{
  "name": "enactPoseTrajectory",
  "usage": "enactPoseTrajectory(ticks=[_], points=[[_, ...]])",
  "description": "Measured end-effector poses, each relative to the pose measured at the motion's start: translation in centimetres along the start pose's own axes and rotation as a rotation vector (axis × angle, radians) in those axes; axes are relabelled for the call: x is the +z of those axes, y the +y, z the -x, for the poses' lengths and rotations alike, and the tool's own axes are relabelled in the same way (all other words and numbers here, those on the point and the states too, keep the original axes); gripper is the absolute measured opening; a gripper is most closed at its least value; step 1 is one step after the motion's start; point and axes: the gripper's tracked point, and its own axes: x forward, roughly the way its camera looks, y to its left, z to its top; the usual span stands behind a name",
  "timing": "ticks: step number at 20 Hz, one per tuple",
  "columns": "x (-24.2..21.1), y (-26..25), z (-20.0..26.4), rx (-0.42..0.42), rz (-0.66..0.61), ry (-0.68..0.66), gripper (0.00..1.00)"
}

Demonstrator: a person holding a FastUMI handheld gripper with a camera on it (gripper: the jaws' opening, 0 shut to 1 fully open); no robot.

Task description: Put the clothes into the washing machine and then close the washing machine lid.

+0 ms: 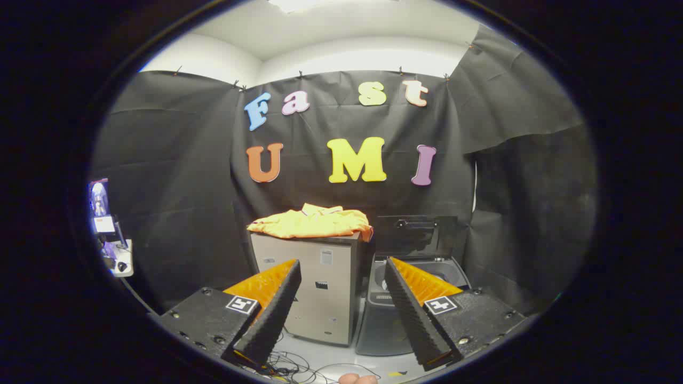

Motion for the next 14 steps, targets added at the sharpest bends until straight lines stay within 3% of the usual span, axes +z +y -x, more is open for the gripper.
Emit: enactPoseTrajectory(ticks=[14], points=[[0.8,0.0,-1.3,0.002,0.025,0.015,0.99]])
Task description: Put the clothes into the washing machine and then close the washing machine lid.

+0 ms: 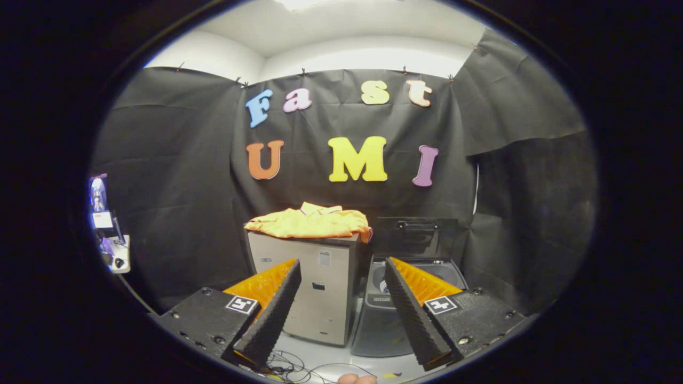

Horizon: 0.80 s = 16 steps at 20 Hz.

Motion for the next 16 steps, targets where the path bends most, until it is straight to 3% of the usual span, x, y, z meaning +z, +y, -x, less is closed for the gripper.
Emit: enactPoseTrajectory(ticks=[16], points=[[2.3,1.1,-3.2,0.025,0.029,-0.005,0.99]])
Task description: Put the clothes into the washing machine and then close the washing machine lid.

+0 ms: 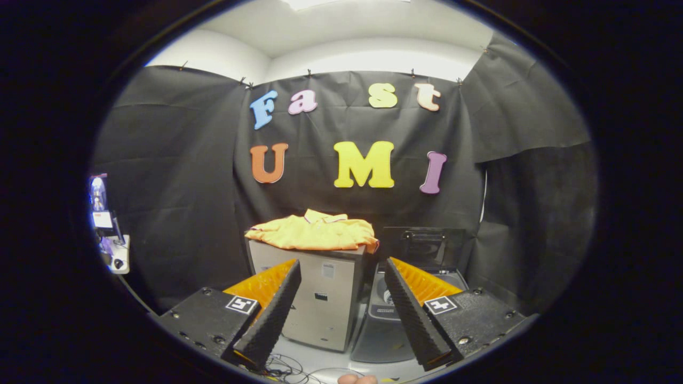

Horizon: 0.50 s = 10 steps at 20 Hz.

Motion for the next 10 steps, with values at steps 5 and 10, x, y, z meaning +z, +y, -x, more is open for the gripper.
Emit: enactPoseTrajectory(ticks=[5,10], points=[[1.7,0.1,-2.0,0.010,0.002,0.006,0.99],[3.5,0.2,-6.8,0.025,-0.024,0.054,0.98]])
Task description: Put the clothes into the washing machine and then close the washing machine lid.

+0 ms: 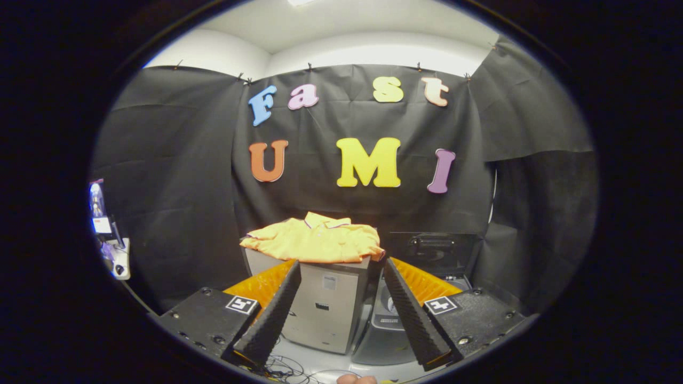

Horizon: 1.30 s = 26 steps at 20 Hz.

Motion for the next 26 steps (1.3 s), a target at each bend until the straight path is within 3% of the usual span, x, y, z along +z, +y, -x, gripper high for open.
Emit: enactPoseTrajectory(ticks=[5,10,17,23,26], points=[[2.0,1.0,-7.4,0.050,-0.019,0.062,0.98],[2.9,3.4,-18.0,0.111,0.016,0.169,0.99],[0.3,7.4,-30.9,0.160,0.113,0.327,0.99],[-1.5,8.8,-36.3,0.155,0.120,0.450,0.99],[-3.5,7.5,-37.2,0.113,0.215,0.517,0.99]])
